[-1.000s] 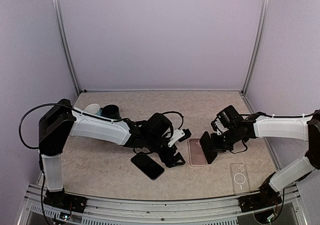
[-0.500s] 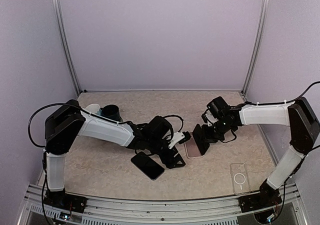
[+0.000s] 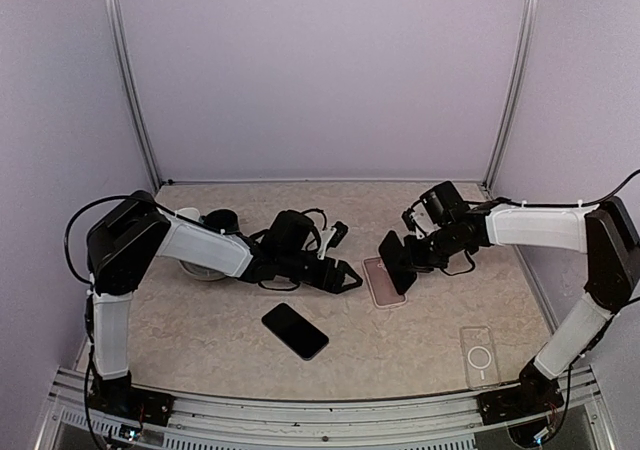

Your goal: Put the phone into the phone case

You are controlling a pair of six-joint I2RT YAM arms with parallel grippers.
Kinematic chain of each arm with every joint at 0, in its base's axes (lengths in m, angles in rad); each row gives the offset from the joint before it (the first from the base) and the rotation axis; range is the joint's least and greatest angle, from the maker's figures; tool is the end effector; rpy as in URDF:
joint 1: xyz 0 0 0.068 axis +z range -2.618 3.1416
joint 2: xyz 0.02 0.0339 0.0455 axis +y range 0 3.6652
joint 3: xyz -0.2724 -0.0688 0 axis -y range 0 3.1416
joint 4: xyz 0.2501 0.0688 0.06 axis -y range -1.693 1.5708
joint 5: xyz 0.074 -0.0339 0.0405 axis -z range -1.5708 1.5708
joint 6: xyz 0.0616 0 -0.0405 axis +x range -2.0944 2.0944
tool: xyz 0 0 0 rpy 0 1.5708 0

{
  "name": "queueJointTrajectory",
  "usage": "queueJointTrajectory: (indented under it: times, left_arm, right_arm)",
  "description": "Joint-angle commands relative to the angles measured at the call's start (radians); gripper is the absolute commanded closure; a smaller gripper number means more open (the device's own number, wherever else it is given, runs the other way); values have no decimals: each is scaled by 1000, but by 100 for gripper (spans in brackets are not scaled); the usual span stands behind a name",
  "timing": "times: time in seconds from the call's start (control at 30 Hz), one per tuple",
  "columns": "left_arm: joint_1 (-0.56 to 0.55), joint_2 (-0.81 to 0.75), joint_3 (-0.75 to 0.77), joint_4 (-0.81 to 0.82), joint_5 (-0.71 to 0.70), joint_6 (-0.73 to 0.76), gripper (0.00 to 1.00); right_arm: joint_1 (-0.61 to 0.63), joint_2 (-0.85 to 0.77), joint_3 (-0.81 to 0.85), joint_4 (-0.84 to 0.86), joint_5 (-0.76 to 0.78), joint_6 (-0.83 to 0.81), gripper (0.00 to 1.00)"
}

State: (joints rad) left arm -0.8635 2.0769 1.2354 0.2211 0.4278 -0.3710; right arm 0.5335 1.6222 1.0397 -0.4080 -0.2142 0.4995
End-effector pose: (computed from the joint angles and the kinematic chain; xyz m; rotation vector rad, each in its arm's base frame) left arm 0.2855 -0.3733 0.1296 0.8309 2.2239 -1.1206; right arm 0.2942 0.1890 0.1858 -0.1310 2.6660 0.6428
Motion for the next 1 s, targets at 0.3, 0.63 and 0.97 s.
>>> queueJointTrajectory:
  times: [0.3, 0.63, 0.97]
  left_arm:
    - [-50, -36, -110, 209, -358, -491, 32]
    - [-75, 73, 31, 83, -389, -601, 34]
    - [-80, 128, 77, 83, -312, -647, 35]
  right_arm:
    - [-6, 29, -132, 302, -210, 125, 100]
    - [-13, 45, -170, 308, -171, 144, 100]
    - [-13, 107, -184, 360, -206, 183, 100]
